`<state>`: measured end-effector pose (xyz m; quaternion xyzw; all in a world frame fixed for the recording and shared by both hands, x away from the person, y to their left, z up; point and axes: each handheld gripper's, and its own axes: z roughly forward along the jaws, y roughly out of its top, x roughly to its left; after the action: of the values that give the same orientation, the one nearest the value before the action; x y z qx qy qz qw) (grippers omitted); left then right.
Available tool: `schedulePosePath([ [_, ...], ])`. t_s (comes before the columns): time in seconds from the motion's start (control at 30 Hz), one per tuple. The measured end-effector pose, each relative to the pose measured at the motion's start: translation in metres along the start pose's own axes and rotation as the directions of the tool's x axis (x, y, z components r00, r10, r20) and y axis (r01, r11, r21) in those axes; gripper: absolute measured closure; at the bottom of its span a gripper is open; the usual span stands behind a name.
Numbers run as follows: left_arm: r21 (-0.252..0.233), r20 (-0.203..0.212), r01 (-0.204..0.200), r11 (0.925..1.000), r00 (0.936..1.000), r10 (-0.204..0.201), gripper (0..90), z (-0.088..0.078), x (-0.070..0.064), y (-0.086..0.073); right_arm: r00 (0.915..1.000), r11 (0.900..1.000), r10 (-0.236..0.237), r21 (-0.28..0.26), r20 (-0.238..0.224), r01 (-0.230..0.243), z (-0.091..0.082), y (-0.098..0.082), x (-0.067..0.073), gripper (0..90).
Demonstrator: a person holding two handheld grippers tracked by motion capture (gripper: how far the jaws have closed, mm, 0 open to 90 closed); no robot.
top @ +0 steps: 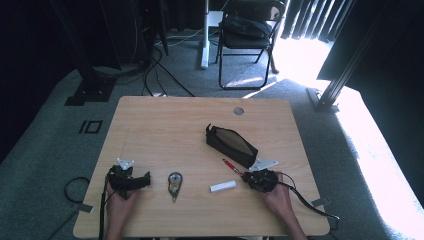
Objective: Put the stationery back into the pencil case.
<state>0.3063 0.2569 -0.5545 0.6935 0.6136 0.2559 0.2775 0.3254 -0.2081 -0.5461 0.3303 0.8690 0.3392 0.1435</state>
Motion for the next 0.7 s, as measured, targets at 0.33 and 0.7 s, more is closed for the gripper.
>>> schedulePosePath([
  [0.33, 0.000, 0.000, 0.000, 1.0000, 1.0000, 0.000, 2.6, 0.000, 0.000, 0.000, 0.9999, 1.000, 0.003, -0.023, -0.010, -0.003, -0.003, 0.001, 0.000, 76.5],
  [0.7, 0.000, 0.000, 0.000, 1.0000, 1.0000, 0.000, 2.6, 0.000, 0.000, 0.000, 0.9999, 0.998, 0.006, -0.059, -0.016, -0.007, -0.016, 0.004, 0.000, 76.5],
])
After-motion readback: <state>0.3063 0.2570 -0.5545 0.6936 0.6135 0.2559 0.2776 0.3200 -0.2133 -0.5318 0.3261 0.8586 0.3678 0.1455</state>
